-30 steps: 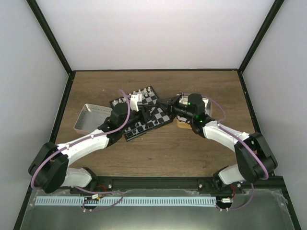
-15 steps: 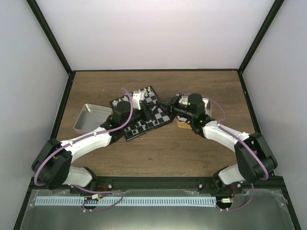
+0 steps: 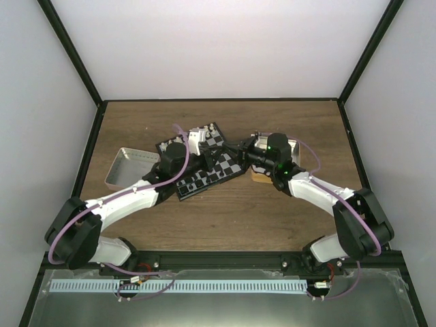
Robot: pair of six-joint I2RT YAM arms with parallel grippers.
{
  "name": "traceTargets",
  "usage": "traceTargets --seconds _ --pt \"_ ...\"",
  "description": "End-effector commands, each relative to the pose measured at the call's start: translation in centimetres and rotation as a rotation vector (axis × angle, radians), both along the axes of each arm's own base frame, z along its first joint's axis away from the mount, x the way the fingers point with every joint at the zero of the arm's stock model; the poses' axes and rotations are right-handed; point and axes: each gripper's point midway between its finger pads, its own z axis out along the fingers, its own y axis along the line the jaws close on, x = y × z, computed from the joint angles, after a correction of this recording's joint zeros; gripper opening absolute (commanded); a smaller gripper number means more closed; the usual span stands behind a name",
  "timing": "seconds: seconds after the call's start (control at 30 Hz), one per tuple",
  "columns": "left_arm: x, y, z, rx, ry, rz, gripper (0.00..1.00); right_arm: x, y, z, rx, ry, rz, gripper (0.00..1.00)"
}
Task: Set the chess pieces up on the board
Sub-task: Place the chess piece on the chessboard.
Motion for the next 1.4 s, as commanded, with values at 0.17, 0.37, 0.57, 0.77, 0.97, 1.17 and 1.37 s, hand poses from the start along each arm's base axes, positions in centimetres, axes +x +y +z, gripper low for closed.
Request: traceTargets --seconds 0.17,0.37,0.57,0.77,0.97,1.17,1.37 --pt "0.3 0.3 -1.4 0.194 0.068 0.004 0.04 1.9 -1.5 -0.3 -0.224 -0.18 -0.023 0.54" --pt "-1.0 2.6 -7.5 0.605 0.238 -0.072 0.04 3.7 -6.6 -2.6 -0.515 -0.305 -0.119 0.63" --pt "-0.1 4.1 -10.7 0.875 0.4 -0.116 0.05 3.4 -12.3 -6.1 -0.724 -0.271 -0.247 0.64" --pt "3.0 2.1 -11.6 0.925 0.468 -0.152 0.05 2.4 -14.1 -7.7 -0.795 -0.258 -0.273 0.64" --pt "4.9 1.5 -13.8 1.015 0.526 -0.161 0.1 2.3 -13.6 -7.4 -0.765 -0.28 -0.262 0.64" --pt "4.8 1.5 -16.5 1.057 0.58 -0.199 0.1 2.2 -13.9 -7.2 -0.78 -0.283 -0.276 0.64" --pt "5.0 2.1 -17.6 1.093 0.595 -0.188 0.1 2.1 -14.1 -7.4 -0.782 -0.276 -0.281 0.64"
